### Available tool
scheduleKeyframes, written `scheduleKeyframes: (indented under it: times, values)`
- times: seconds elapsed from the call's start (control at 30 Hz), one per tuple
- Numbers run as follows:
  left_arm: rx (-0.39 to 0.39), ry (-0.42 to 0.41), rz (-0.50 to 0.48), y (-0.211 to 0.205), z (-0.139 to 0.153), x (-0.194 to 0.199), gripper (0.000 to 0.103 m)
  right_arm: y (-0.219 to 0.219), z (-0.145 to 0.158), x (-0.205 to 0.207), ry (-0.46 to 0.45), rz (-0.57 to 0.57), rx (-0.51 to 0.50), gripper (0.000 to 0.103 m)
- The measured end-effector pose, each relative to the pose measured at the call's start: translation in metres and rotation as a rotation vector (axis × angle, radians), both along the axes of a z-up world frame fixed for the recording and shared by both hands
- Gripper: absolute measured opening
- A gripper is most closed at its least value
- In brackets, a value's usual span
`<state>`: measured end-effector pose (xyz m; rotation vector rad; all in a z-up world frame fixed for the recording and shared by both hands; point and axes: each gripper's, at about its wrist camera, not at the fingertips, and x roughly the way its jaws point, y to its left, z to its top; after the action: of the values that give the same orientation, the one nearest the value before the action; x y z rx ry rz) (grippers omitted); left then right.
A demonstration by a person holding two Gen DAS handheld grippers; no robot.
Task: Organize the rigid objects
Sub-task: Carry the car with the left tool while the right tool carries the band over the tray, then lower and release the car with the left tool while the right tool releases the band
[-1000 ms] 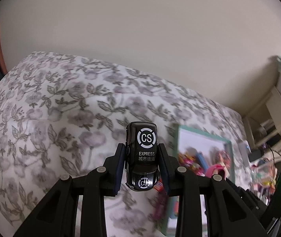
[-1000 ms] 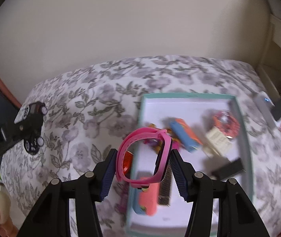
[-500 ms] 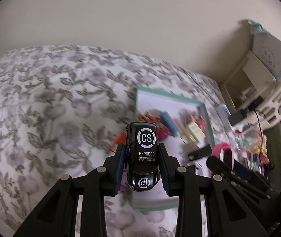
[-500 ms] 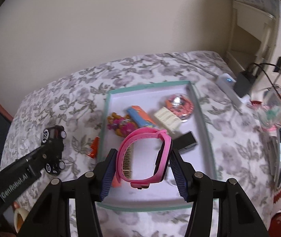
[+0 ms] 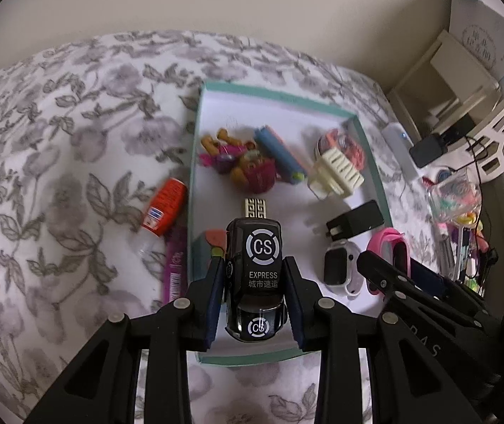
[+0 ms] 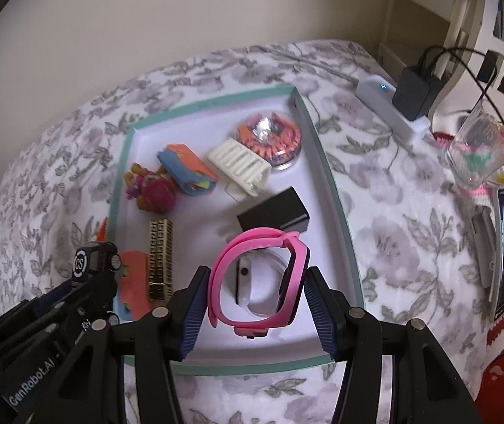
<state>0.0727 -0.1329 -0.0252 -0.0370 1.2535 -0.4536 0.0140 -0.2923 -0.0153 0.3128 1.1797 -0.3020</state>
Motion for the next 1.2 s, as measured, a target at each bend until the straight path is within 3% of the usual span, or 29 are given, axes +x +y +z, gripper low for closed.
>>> scheduleKeyframes:
  times: [0.77,1.2]
  values:
    - [0.064,0.092,-0.062,-0.026,-0.033,-0.002,0.034,-0.015,-0.027,-0.001,0.101,-0.055,-0.004,0.058]
    - [0.079,0.091,-0.073,-0.030,-0.035,-0.001,0.037,-0.015,-0.038,0.001,0.155,-0.042,-0.010,0.059]
